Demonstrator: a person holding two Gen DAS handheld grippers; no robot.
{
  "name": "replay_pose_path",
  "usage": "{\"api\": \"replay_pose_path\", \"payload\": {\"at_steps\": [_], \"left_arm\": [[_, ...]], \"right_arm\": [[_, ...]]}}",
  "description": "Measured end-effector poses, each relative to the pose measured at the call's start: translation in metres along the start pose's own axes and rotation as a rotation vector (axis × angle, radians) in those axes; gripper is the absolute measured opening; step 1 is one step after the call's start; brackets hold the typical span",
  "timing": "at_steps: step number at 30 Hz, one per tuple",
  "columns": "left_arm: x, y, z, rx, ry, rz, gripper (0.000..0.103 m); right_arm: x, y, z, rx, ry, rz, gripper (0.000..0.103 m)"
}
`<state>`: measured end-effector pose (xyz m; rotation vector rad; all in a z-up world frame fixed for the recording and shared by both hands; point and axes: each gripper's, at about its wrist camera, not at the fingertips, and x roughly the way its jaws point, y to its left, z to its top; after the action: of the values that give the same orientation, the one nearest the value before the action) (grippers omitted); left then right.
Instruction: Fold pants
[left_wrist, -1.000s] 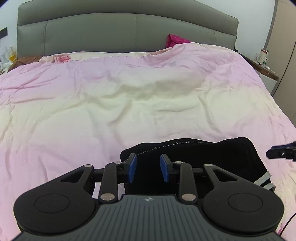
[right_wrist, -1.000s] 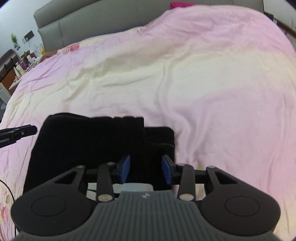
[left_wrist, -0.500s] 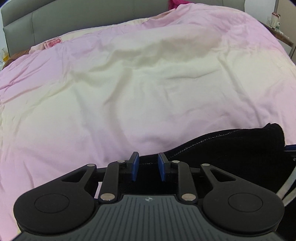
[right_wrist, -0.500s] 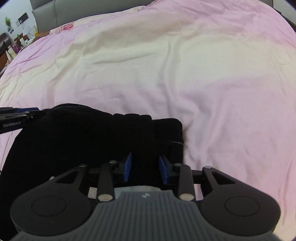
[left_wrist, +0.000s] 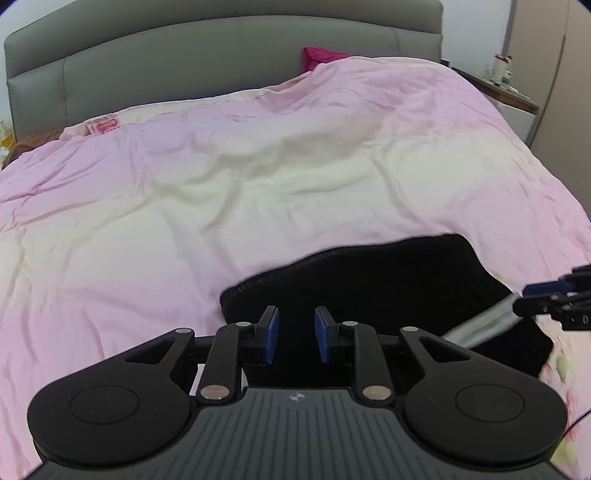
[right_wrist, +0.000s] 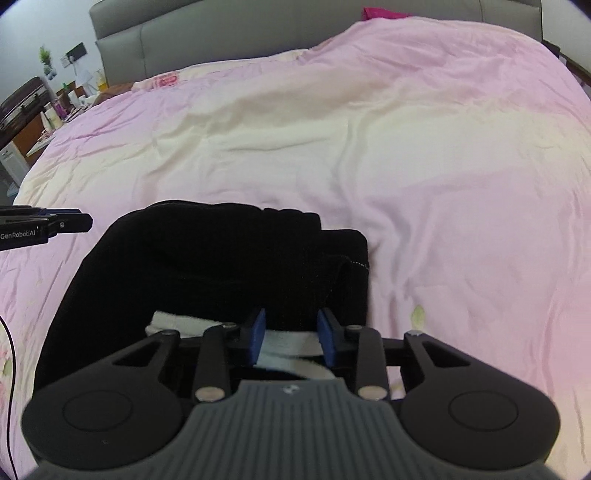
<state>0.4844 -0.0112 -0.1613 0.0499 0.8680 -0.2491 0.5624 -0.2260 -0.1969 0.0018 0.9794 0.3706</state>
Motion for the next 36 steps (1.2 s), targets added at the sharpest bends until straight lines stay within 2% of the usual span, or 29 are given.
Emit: {"api": "replay_pose_path", "payload": {"at_steps": [4, 6, 9, 11, 13, 15, 17, 19, 21, 23, 24, 25, 26, 27, 28, 30, 33, 36], "left_arm": [[-0.02, -0.013, -0.044, 0.053, 0.005, -0.042, 0.028], [-0.018, -0.022, -0.065, 0.076, 0.037, -0.043, 0.028], [0.002, -0.026, -0.097, 0.077, 0.116, -0.005, 0.028], [0.012, -0.022, -0.111, 0.034, 0.158, 0.0, 0.028], [0.002, -0.017, -0.108, -0.039, 0.141, -0.004, 0.027], [-0.022, -0.016, -0.105, -0.086, 0.091, -0.006, 0.028], [-0.051, -0.017, -0.11, -0.118, 0.009, -0.007, 0.042], [-0.074, -0.022, -0.121, -0.126, -0.045, 0.003, 0.075], [-0.083, -0.032, -0.136, -0.106, -0.046, 0.038, 0.08], [-0.075, -0.039, -0.153, -0.114, 0.01, 0.051, 0.081], [-0.067, -0.042, -0.162, -0.13, 0.042, 0.052, 0.08], [-0.058, -0.045, -0.168, -0.144, 0.062, 0.068, 0.072], [-0.05, -0.048, -0.171, -0.156, 0.063, 0.104, 0.063], [-0.045, -0.05, -0.172, -0.179, 0.059, 0.148, 0.044], [-0.042, -0.05, -0.172, -0.21, 0.052, 0.161, 0.038], [-0.04, -0.047, -0.168, -0.262, 0.043, 0.177, 0.03], [-0.042, -0.047, -0.175, -0.199, 0.078, 0.205, 0.025], [-0.033, -0.036, -0.19, -0.194, 0.138, 0.176, 0.023]], "right_arm": [[-0.023, 0.013, -0.033, -0.073, -0.015, 0.001, 0.021], [-0.019, 0.014, -0.051, -0.104, 0.011, -0.025, 0.023], [-0.007, 0.004, -0.068, -0.076, 0.021, -0.032, 0.024], [0.002, -0.004, -0.075, -0.021, 0.04, -0.011, 0.025], [0.008, -0.009, -0.083, 0.004, 0.036, -0.001, 0.026], [0.006, -0.006, -0.087, -0.016, 0.017, -0.019, 0.026], [0.005, -0.005, -0.088, -0.007, 0.012, -0.029, 0.026], [0.006, -0.007, -0.086, 0.015, 0.013, -0.027, 0.027], [0.007, -0.007, -0.086, 0.019, 0.009, -0.029, 0.027], [0.006, -0.005, -0.087, 0.014, 0.003, -0.035, 0.027], [0.006, -0.005, -0.087, 0.014, 0.0, -0.036, 0.027], [0.006, -0.005, -0.087, 0.016, -0.001, -0.037, 0.027], [0.005, -0.005, -0.087, 0.02, -0.001, -0.036, 0.027], [0.005, -0.005, -0.087, 0.023, -0.001, -0.036, 0.027], [0.006, -0.006, -0.087, 0.023, 0.0, -0.036, 0.027], [0.005, -0.005, -0.087, 0.019, 0.0, -0.036, 0.027], [0.006, -0.006, -0.086, 0.021, 0.005, -0.035, 0.027], [0.007, -0.006, -0.085, 0.023, 0.008, -0.031, 0.027]]}}
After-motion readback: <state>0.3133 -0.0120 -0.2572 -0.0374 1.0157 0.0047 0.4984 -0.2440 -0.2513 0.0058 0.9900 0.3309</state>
